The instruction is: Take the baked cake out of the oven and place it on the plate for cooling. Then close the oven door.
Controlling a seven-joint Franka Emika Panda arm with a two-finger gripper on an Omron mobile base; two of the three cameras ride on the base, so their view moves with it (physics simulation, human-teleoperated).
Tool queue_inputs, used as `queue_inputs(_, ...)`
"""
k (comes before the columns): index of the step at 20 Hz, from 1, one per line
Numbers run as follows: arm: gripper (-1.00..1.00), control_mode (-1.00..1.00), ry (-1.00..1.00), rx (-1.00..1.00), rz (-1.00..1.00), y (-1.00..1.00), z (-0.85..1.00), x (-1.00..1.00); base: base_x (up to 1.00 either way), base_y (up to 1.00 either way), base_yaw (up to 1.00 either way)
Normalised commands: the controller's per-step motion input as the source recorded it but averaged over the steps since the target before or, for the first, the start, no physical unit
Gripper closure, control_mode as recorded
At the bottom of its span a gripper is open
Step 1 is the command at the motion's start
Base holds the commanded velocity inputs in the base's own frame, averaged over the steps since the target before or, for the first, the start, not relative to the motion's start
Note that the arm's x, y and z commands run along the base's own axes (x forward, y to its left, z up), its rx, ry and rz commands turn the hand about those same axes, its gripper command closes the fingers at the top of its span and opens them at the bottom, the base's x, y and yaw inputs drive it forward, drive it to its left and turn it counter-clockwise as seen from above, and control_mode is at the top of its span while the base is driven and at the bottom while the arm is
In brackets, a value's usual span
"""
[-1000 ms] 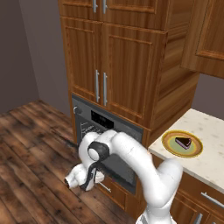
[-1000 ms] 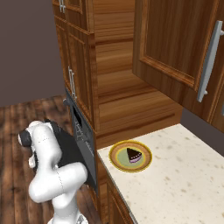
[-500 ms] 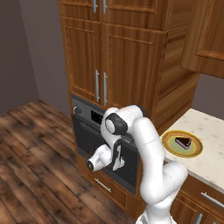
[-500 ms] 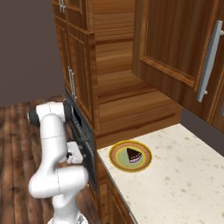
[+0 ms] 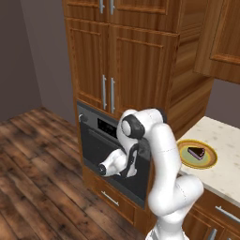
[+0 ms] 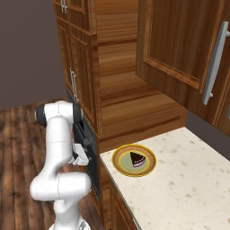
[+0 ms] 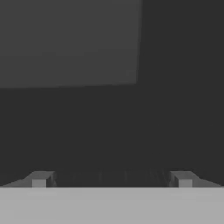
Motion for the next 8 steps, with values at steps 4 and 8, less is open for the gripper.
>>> queue_inputs(4,-1.0,-1.0,0.0,-0.01,0.0,-0.27,0.0,0.21,0.0,0.0,0.0)
queue_inputs(8,-1.0,-1.0,0.01,-0.02,0.0,0.0,-0.13,0.0,0.0,0.0,0.0)
